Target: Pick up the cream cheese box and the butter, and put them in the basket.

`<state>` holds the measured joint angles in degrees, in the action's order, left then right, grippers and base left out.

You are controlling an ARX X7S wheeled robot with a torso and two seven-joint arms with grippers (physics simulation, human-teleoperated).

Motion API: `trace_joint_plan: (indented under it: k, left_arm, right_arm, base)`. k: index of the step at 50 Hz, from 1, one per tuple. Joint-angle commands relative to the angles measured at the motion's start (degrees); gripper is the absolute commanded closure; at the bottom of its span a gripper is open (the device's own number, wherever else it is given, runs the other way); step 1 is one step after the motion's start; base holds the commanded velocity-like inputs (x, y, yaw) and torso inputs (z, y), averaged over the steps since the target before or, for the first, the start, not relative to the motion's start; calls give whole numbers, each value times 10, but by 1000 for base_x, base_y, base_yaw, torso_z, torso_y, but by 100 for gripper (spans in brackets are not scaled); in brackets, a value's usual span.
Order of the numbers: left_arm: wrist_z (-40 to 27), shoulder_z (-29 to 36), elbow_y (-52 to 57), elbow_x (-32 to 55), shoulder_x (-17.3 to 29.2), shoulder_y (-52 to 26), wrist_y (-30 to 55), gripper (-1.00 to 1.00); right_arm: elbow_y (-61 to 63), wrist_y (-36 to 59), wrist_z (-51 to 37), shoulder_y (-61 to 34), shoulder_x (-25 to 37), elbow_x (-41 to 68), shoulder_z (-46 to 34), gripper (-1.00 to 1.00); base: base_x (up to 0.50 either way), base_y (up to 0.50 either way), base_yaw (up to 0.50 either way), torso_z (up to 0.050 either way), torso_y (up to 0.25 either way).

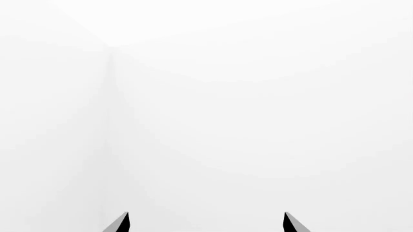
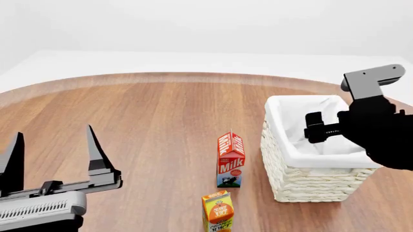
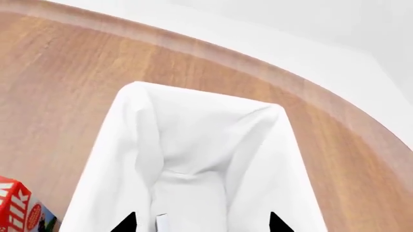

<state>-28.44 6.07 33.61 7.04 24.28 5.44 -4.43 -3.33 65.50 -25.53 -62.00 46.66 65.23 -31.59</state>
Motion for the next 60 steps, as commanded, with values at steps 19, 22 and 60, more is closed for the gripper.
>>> trace_joint_plan:
  k: [19,22,60]
  left_arm:
    - [6,-13,5,-2,-4,3,2,-100]
    - [6,-12,5,-2,-4,3,1,-100]
    - [2,-5,4,-6,-1,5,-4,-100]
  right_arm:
    - [375,-6,-156,133,100,242,129,-100]
    - [401,-10,-162,141,101,251,130,-100]
    - [608,-30,-199,298,46,239,54,-100]
  base:
    - [0,0,0,0,0]
    - [0,0,0,0,0]
    - [0,0,0,0,0]
